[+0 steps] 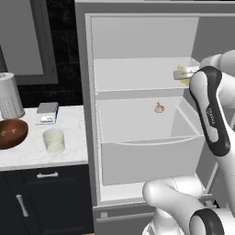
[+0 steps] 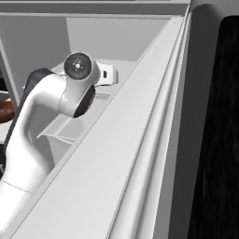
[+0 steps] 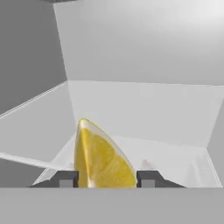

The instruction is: Grab a lemon wedge from the fridge and one ice cube from the ice bowl, and put them in the glass of lemonade.

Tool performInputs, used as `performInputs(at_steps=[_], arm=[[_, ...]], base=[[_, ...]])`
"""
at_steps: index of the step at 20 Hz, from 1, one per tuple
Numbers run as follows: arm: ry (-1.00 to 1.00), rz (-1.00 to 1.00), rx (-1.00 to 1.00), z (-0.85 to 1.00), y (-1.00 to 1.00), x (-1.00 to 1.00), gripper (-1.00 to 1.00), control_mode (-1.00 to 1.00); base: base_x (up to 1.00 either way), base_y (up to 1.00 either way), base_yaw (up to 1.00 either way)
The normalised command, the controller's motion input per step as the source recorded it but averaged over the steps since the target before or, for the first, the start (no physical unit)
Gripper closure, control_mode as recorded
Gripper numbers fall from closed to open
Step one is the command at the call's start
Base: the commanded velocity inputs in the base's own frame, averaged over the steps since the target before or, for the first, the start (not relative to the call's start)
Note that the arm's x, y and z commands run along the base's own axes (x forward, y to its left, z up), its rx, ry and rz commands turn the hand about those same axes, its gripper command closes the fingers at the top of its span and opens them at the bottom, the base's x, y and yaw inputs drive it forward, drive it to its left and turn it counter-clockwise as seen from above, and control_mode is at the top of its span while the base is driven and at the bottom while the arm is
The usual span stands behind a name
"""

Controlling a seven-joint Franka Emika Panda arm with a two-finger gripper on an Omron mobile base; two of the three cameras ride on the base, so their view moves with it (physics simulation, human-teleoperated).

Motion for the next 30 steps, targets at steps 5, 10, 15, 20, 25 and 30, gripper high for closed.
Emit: performInputs(at_steps=[5,10,15,20,25,30], arm=[[0.15,0.12,-0.11,-0.15,0.72,-1.0,1.0,-1.0],[0.29,0.14,-0.18,-0.36,0.71,-0.58,1.0,-1.0],[0.29,0.15,-0.19,-0.51,0.67,-0.49,1.0,-1.0],[0.29,0.13,-0.22,-0.53,0.79,-0.36,1.0,-1.0],[0.27,0.08,-0.21,-0.46,0.74,-0.01,1.0,-1.0],[0.32,0.01,-0.18,-0.1,0.63,0.35,1.0,-1.0]], base=[[0.0,0.0,0.0],[0.0,0.0,0.0],[0.0,0.0,0.0],[0.0,0.0,0.0],[0.0,0.0,0.0],[0.0,0.0,0.0]])
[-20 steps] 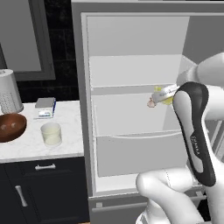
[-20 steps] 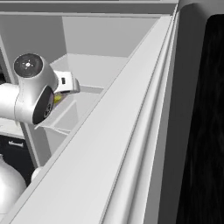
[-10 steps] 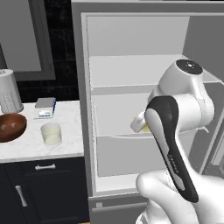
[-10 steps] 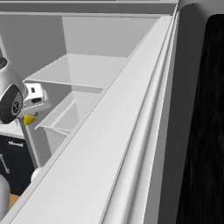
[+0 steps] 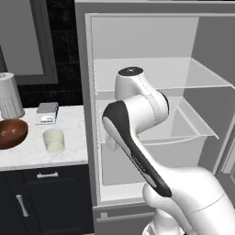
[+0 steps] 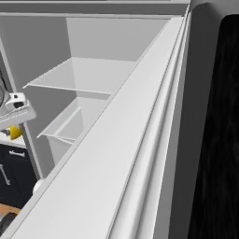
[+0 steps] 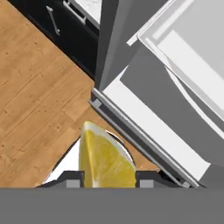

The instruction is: Grab a lemon wedge from the fridge and one ice cube from the ice bowl, and put them in the glass of lemonade.

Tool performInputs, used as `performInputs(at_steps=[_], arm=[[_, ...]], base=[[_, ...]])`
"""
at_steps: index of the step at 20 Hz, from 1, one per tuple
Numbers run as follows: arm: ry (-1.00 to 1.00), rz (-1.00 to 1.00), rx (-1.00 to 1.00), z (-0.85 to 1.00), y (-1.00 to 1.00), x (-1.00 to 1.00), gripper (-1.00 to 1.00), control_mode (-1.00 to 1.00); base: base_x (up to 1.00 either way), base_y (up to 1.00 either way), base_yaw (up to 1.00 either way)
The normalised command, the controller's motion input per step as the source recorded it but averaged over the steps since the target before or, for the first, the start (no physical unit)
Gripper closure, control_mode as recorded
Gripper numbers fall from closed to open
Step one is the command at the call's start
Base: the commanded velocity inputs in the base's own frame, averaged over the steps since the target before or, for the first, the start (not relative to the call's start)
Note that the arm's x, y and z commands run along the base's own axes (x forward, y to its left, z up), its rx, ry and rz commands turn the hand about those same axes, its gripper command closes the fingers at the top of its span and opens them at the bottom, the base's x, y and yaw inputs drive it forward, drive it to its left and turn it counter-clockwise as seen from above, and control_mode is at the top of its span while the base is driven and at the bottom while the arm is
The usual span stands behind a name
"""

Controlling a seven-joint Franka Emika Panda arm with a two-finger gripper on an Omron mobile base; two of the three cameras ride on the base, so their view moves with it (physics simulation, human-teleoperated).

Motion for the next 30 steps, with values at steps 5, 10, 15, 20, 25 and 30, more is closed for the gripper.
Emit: performInputs(at_steps=[5,10,15,20,25,30], arm=[[0.06,0.04,-0.03,-0.06,0.02,0.0,1.0,-1.0],[0.0,0.0,0.0,0.0,0.0,-0.01,1.0,-1.0],[0.01,0.0,0.0,0.0,0.0,-0.09,1.0,1.0],[0.0,0.0,0.0,0.0,0.0,0.0,1.0,1.0],[0.0,0.0,0.0,0.0,0.0,0.0,1.0,1.0],[0.0,0.0,0.0,0.0,0.0,0.0,1.0,1.0]], base=[[0.0,0.0,0.0],[0.0,0.0,0.0],[-0.18,0.19,0.01],[-0.03,0.88,-0.11],[0.0,1.0,-0.36],[-0.27,0.97,-0.34]])
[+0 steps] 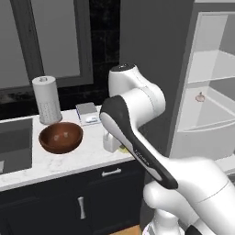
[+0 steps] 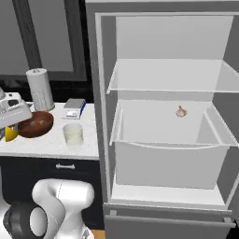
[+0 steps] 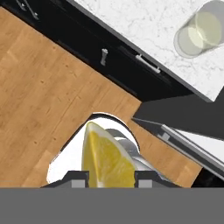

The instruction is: Grab a lemon wedge from the fridge and one ice cube from the ice bowl, and put them in the glass of lemonade.

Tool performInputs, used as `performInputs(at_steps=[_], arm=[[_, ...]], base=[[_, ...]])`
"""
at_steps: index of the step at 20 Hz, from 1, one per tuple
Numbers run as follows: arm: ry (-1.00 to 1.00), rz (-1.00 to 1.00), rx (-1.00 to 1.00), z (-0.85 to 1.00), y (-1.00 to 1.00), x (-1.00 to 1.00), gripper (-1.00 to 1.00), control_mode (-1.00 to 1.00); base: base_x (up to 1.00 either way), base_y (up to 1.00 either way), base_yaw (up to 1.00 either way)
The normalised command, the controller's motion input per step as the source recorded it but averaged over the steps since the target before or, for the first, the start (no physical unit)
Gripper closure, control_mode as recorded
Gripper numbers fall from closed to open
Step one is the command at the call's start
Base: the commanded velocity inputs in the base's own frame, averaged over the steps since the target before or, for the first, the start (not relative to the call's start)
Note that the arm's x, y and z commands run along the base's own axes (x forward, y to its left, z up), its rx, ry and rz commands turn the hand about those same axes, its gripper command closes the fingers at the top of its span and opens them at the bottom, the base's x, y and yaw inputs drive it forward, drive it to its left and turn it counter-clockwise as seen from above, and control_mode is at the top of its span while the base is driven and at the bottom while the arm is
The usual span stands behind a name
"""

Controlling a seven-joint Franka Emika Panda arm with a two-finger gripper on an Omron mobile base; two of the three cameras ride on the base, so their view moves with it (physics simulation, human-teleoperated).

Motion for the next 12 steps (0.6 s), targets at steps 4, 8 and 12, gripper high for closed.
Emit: performInputs(at_steps=[4,8,12], arm=[[0.0,0.0,0.0,0.0,0.0,0.0,1.0,1.0],[0.0,0.0,0.0,0.0,0.0,0.0,1.0,1.0],[0.0,0.0,0.0,0.0,0.0,0.0,1.0,1.0]], base=[[0.16,0.66,-0.16],[0.67,-0.02,0.0],[0.8,0.02,0.0]])
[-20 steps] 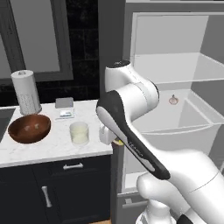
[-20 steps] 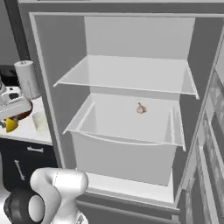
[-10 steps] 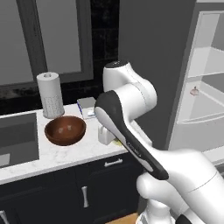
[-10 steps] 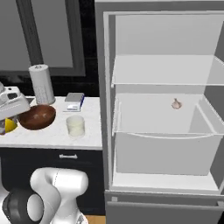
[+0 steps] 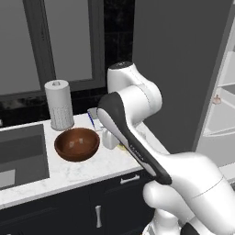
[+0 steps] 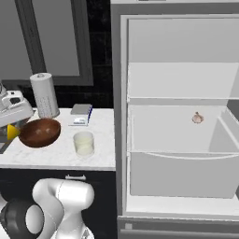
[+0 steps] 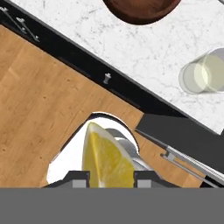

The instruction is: Grab a lemon wedge from the fridge and one ice cube from the ice bowl, and put them in the glass of lemonade.

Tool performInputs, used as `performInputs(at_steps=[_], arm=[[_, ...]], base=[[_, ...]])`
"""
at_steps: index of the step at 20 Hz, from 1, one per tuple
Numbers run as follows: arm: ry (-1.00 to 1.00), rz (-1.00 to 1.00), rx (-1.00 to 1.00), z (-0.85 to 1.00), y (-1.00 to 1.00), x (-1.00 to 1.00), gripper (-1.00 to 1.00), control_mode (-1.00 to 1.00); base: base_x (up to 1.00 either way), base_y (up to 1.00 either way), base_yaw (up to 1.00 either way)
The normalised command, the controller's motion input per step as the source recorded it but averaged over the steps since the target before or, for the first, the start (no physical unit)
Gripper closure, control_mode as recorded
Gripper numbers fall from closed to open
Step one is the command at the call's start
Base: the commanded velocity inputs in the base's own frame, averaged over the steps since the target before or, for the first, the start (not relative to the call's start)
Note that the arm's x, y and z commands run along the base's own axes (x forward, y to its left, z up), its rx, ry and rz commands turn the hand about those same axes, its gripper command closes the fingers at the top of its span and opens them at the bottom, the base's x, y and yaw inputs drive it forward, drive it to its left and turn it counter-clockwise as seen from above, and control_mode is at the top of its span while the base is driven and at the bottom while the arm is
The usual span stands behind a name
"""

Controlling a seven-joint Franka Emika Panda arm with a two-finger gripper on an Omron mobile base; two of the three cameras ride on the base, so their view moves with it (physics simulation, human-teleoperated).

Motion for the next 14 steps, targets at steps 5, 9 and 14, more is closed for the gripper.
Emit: performInputs(at_steps=[5,9,14], arm=[[0.0,-0.05,0.0,-0.19,-0.28,0.49,1.0,-1.0],[0.0,-0.15,0.0,-0.48,-0.83,1.0,1.0,-1.0],[0.0,-0.13,0.0,-0.48,-0.62,1.0,1.0,-1.0]], base=[[0.28,0.03,0.0],[0.0,0.0,0.0],[0.0,0.0,0.0]])
